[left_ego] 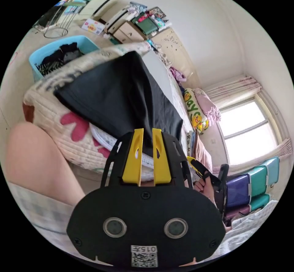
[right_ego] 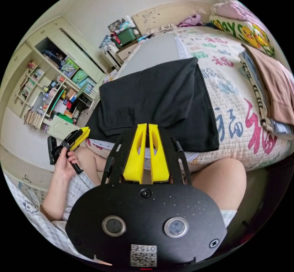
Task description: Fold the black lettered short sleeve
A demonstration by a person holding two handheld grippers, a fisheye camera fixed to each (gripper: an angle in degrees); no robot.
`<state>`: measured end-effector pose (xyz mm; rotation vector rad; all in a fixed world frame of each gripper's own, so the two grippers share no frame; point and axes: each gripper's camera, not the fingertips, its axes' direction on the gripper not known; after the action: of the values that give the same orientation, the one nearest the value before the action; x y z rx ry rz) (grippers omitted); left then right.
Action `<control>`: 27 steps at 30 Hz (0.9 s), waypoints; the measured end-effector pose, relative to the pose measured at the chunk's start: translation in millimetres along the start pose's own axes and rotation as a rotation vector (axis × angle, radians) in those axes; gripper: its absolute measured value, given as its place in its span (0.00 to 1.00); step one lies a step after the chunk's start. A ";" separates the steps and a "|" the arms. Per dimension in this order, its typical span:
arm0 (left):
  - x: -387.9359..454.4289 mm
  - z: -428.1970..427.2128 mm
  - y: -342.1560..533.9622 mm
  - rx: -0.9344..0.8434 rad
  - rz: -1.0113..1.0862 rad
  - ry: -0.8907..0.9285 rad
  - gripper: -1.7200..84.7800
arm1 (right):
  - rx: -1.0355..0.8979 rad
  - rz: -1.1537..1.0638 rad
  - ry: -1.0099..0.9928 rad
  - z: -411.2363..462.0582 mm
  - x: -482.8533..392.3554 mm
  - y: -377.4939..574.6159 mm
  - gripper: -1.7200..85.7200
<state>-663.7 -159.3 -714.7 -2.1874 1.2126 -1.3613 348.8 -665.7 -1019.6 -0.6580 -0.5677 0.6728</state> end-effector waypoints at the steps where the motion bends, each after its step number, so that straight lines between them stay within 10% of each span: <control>1: -2.3 -7.2 -5.8 0.027 0.003 -0.008 0.07 | 0.014 -0.067 -0.008 -7.4 -22.3 -8.3 0.03; 10: -32.2 -21.8 -137.1 0.024 0.105 0.156 0.01 | -0.109 -0.580 -0.065 44.9 -231.7 -96.2 0.11; 27: -79.3 123.1 -302.4 -0.203 -0.114 0.184 0.06 | -0.286 -0.714 0.068 153.1 -322.1 -195.5 0.05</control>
<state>-424.0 62.9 -636.8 -2.3431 1.3629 -1.5777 112.0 -957.8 -864.5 -0.6814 -0.7852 -0.1019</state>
